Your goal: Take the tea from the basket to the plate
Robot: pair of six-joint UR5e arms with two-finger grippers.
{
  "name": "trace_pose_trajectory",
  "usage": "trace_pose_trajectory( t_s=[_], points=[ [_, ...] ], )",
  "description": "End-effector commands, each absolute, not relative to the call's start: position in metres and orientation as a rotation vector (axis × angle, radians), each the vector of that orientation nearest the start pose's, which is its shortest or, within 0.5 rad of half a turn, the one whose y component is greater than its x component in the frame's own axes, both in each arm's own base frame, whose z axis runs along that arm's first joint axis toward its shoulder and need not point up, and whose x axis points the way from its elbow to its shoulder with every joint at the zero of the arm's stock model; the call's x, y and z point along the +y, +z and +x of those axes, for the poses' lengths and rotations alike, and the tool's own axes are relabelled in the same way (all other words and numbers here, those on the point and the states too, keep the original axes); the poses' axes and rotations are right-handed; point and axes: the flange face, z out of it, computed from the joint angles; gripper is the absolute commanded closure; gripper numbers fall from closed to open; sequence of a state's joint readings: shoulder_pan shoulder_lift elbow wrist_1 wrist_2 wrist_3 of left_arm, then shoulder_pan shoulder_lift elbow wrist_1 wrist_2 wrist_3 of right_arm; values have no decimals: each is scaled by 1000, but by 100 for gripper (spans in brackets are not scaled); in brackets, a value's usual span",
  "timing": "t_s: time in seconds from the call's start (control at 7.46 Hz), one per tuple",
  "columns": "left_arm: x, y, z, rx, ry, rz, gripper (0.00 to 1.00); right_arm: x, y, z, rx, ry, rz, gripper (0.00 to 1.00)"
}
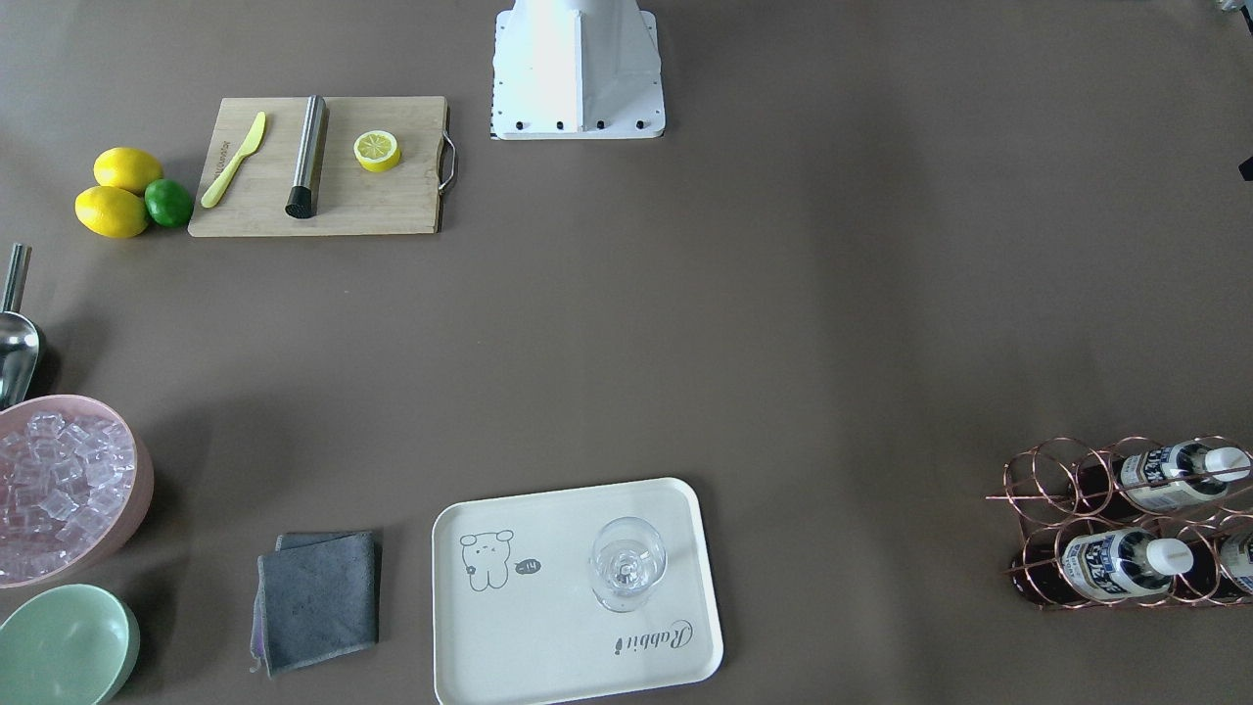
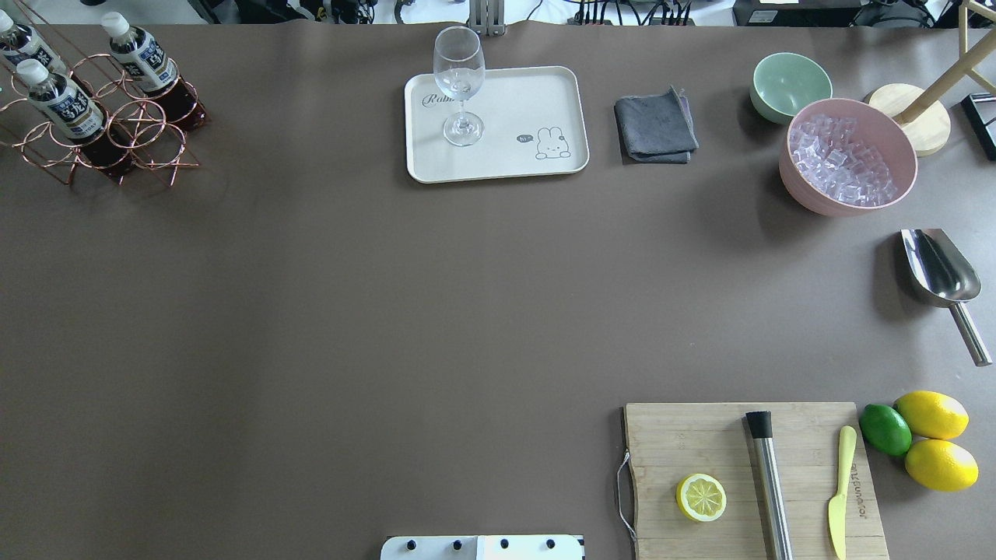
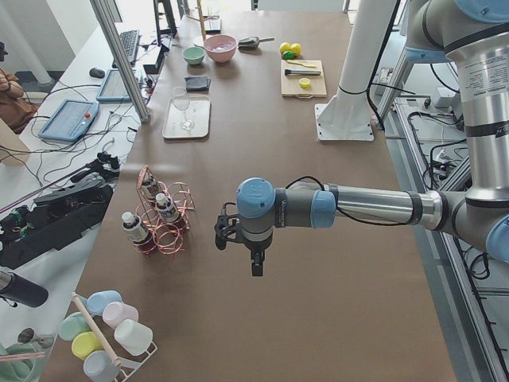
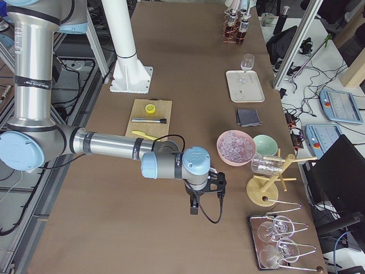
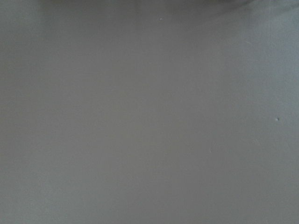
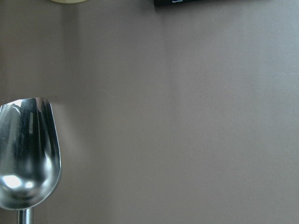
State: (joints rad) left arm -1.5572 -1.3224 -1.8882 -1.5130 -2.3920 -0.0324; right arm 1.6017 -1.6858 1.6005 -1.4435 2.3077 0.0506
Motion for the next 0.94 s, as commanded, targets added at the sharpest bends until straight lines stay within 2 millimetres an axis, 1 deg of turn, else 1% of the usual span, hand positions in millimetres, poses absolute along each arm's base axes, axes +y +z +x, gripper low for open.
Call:
trace_pose_trajectory(
  t_s=[0.0, 0.13, 0.27, 0.4, 0.54, 0.8],
  points=[
    [-392, 601, -78, 832, -234, -70, 2, -442, 688, 81, -738, 64, 33, 1],
    [-406, 591, -79, 831, -321, -89, 2, -443, 686, 81, -740, 63, 36, 1],
    [-424, 574, -82, 833, -469, -120, 2, -444, 686, 80, -741, 62, 37, 1],
    [-458, 554, -83, 840, -640, -164, 2, -445, 682, 81, -740, 61, 44, 1],
    [-500, 533, -83, 845, -828, -222, 2, -445, 682, 81, -740, 61, 44, 1],
    [-556, 493, -83, 857, -1129, -318, 2, -445, 682, 81, -740, 61, 44, 1]
  ],
)
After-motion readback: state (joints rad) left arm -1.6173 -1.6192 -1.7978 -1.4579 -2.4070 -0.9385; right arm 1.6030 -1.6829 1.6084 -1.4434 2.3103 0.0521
